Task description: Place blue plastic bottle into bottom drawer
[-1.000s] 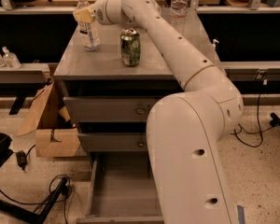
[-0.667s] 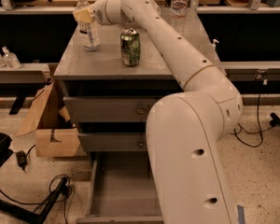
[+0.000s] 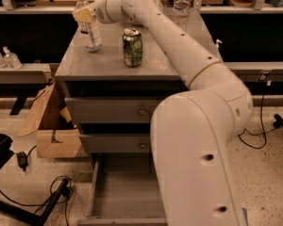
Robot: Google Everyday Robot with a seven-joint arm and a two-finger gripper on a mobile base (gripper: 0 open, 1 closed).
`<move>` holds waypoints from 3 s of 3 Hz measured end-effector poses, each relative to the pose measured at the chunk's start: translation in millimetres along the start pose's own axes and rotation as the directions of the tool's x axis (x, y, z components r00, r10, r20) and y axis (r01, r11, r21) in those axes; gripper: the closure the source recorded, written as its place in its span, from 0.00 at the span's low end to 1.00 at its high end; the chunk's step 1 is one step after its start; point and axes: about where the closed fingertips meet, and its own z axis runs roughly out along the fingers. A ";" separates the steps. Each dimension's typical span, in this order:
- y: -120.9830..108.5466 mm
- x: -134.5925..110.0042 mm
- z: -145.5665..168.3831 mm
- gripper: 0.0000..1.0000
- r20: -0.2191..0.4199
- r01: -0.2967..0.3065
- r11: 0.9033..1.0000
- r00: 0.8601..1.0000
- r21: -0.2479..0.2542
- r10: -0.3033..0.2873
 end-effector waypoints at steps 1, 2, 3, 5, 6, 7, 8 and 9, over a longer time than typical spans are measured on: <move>5.1 -13.6 -26.8 1.00 -0.015 0.029 0.999 0.999 0.035 -0.029; 30.3 -75.3 -103.3 1.00 0.086 0.051 0.993 0.994 0.109 -0.061; 75.2 -137.7 -169.4 1.00 0.210 0.042 0.985 0.975 0.165 -0.077; 171.3 -116.2 -229.3 1.00 0.207 0.026 0.985 0.977 0.169 -0.061; 202.3 -13.2 -210.4 1.00 0.050 0.016 0.994 0.999 0.112 -0.021; 216.7 75.7 -193.8 1.00 -0.031 0.026 0.999 0.999 0.046 -0.024; 216.7 75.7 -193.8 1.00 -0.031 0.026 0.999 0.999 0.046 -0.024; 217.7 98.8 -185.8 1.00 -0.029 -0.001 0.999 1.000 0.040 0.002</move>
Offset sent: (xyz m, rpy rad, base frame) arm -0.1605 -0.0279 0.0525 -0.0211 -0.0697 -0.0572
